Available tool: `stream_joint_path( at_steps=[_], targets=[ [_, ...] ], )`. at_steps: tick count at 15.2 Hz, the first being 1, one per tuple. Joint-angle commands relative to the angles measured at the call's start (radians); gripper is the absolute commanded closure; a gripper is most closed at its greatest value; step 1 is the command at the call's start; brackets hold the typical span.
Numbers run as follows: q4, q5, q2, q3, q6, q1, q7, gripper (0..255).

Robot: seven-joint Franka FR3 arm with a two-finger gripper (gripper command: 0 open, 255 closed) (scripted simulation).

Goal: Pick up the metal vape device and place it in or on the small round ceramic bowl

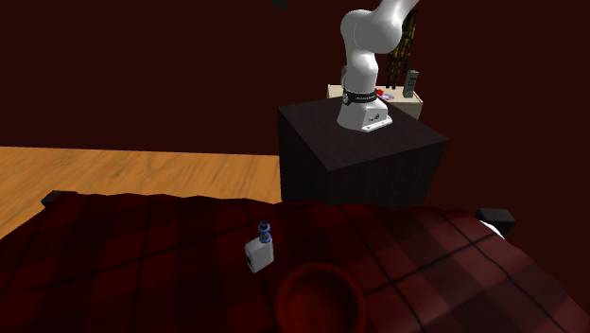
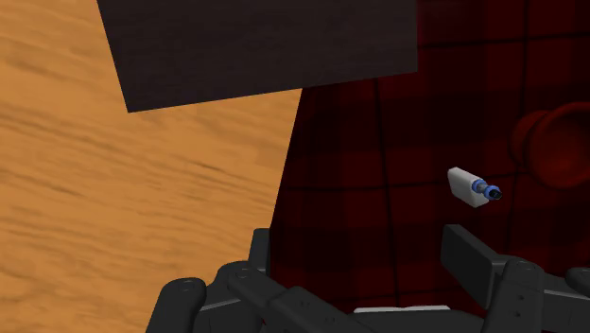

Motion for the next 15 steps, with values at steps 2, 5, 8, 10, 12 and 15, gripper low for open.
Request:
stream_joint_path(
  at_steps=[2,5,8,10,12,15],
  targets=[
    [-0.006,0.007,0.025,0.013,0.025,0.007,0.007,0],
    [-0.015,0.026,0.105,0.053,0.101,0.027,0.027,0],
    [-0.015,0.04,0.193,0.092,0.175,0.045,0.047,0],
    [-0.008,0.047,0.257,0.118,0.223,0.056,0.06,0],
    [0.003,0.051,0.323,0.143,0.269,0.066,0.075,0],
    [0.028,0.05,0.428,0.181,0.334,0.078,0.099,0]
  ],
)
